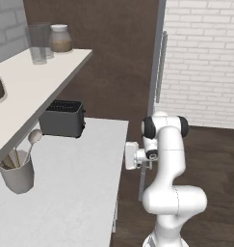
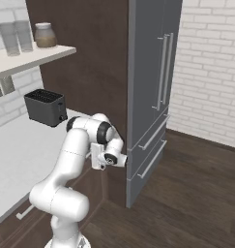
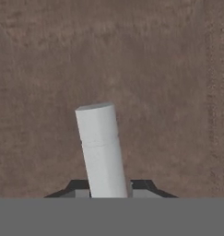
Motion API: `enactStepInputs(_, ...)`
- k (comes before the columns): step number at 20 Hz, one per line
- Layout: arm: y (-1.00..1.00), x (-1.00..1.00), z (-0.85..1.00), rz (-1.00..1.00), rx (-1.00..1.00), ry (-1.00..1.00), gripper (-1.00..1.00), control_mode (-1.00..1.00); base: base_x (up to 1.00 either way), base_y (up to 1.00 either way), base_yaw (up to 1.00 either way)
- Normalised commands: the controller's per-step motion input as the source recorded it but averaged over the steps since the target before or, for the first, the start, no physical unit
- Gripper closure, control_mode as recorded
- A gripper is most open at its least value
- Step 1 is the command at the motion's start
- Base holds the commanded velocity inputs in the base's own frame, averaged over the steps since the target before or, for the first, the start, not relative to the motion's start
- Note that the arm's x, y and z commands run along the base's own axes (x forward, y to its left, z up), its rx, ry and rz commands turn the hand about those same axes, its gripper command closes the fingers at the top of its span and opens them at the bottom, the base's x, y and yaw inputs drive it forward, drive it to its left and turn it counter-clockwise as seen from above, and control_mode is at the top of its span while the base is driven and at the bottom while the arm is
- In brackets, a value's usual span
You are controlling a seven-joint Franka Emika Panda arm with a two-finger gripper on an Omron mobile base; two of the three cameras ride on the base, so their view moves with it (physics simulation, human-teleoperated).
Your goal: Take a straw from the drawer in front and place it inside the glass cup on the dining counter.
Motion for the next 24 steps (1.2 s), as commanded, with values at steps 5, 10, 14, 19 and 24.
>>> enactStepInputs(5, -0.83, 0.00, 0.10, 0.00, 0.10, 0.00, 1.00, -1.00, 0.00, 0.00, 0.00)
enactStepInputs(10, -1.00, 0.00, 0.10, -0.01, 0.15, 0.08, 1.00, -1.00, 0.00, 0.00, 0.00)
enactStepInputs(14, -1.00, 0.03, 0.07, 0.00, 0.16, 0.12, 1.00, -1.00, 0.00, 0.00, 0.00)
enactStepInputs(19, -0.97, 0.17, 0.09, 0.00, 0.16, 0.11, 1.00, -1.00, 0.00, 0.00, 0.00)
enactStepInputs(24, -0.65, 0.16, 0.01, 0.00, 0.09, 0.09, -1.00, -1.00, 0.00, 0.00, 0.00)
